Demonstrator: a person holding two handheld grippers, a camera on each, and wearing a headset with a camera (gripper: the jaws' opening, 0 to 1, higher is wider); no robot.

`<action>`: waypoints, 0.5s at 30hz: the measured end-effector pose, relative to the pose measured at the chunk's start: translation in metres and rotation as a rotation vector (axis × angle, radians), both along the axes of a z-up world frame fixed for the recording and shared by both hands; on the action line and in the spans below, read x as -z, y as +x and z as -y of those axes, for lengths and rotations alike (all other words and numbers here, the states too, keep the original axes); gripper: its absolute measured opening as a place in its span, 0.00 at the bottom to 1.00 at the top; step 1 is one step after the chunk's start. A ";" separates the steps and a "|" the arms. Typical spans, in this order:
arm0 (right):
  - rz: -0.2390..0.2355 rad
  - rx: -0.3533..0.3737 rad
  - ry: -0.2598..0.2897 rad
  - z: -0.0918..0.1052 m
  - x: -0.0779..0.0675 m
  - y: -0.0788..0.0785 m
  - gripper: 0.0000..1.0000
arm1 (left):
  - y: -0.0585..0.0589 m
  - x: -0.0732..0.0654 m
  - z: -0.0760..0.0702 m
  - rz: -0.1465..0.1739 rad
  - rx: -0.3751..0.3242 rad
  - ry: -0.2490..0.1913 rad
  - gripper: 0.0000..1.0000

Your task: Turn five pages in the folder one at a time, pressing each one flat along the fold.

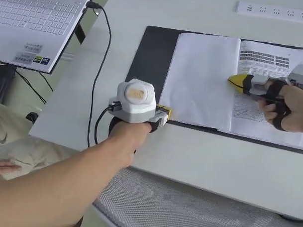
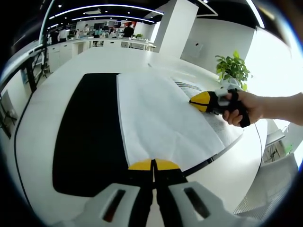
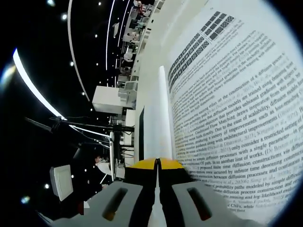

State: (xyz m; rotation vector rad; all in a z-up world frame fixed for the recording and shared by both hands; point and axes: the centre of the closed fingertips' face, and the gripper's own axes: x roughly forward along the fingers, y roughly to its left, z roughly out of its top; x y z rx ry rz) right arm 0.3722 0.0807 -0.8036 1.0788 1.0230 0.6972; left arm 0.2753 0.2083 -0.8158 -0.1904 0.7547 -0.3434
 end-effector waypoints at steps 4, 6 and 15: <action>-0.003 -0.019 -0.002 -0.002 -0.001 -0.019 0.00 | -0.002 -0.002 0.001 0.001 -0.001 0.002 0.00; -0.006 -0.030 -0.006 -0.002 -0.001 -0.032 0.00 | -0.003 -0.003 0.002 0.001 -0.002 0.002 0.00; -0.028 -0.065 -0.007 0.000 0.001 -0.073 0.00 | -0.005 -0.006 0.003 0.004 -0.002 0.003 0.00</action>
